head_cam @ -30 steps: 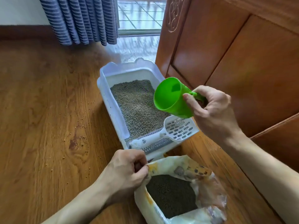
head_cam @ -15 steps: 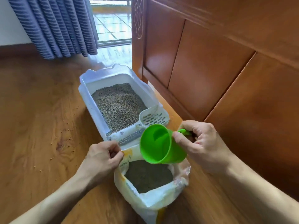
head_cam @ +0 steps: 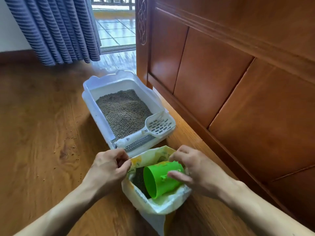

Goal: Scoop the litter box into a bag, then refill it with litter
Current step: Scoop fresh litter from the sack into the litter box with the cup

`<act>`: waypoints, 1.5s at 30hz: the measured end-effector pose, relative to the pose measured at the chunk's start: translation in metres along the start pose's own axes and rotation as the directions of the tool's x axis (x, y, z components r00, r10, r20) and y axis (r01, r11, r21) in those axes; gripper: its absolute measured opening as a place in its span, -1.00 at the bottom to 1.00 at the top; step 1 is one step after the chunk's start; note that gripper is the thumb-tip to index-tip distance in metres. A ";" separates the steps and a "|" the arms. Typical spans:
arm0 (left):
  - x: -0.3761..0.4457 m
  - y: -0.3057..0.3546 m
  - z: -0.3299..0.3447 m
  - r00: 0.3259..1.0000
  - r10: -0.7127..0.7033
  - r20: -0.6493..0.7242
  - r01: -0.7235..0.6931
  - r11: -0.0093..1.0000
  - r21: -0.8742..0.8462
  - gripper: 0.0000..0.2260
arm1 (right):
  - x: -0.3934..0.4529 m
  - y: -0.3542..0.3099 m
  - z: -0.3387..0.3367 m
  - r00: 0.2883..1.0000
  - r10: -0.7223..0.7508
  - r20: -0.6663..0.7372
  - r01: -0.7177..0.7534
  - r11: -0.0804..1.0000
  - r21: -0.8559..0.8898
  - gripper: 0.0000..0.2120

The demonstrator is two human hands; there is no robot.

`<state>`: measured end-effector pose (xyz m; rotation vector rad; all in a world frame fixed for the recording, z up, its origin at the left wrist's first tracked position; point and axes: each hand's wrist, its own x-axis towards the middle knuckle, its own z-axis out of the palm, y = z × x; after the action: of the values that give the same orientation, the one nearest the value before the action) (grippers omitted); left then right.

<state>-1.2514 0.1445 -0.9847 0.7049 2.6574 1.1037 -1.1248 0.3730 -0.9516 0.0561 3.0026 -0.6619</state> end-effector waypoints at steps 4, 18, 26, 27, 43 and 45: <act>0.000 0.000 0.000 1.000 -0.030 0.009 0.030 0.999 -0.017 -0.83 | 0.005 0.011 -0.005 0.979 0.165 -0.117 -0.166 0.986 0.006 -0.69; 0.000 0.011 0.002 0.991 -0.056 0.119 -0.010 0.873 0.487 -0.71 | -0.007 0.042 0.037 0.796 0.570 0.204 -0.603 0.777 0.183 -0.62; -0.007 0.021 -0.009 0.995 0.095 0.017 -0.097 0.976 0.198 -0.62 | -0.007 0.008 0.008 0.922 0.377 0.087 -0.377 0.823 0.425 -0.59; -0.007 0.020 -0.006 0.995 0.089 0.041 -0.096 0.970 0.222 -0.62 | -0.008 0.011 0.011 0.919 0.382 0.100 -0.389 0.833 0.393 -0.59; -0.004 0.008 0.008 0.951 -0.042 0.306 -0.006 0.988 0.153 -0.60 | -0.016 0.026 0.024 0.884 0.446 0.142 -0.467 0.817 0.338 -0.60; 0.001 0.014 0.002 0.956 -0.034 0.290 0.015 0.998 0.065 -0.60 | -0.017 0.021 0.008 0.900 0.413 0.139 -0.435 0.831 0.347 -0.60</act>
<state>-1.2464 0.1542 -0.9762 0.7774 2.4502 0.8392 -1.1060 0.3878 -0.9663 0.6891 2.6173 -1.1279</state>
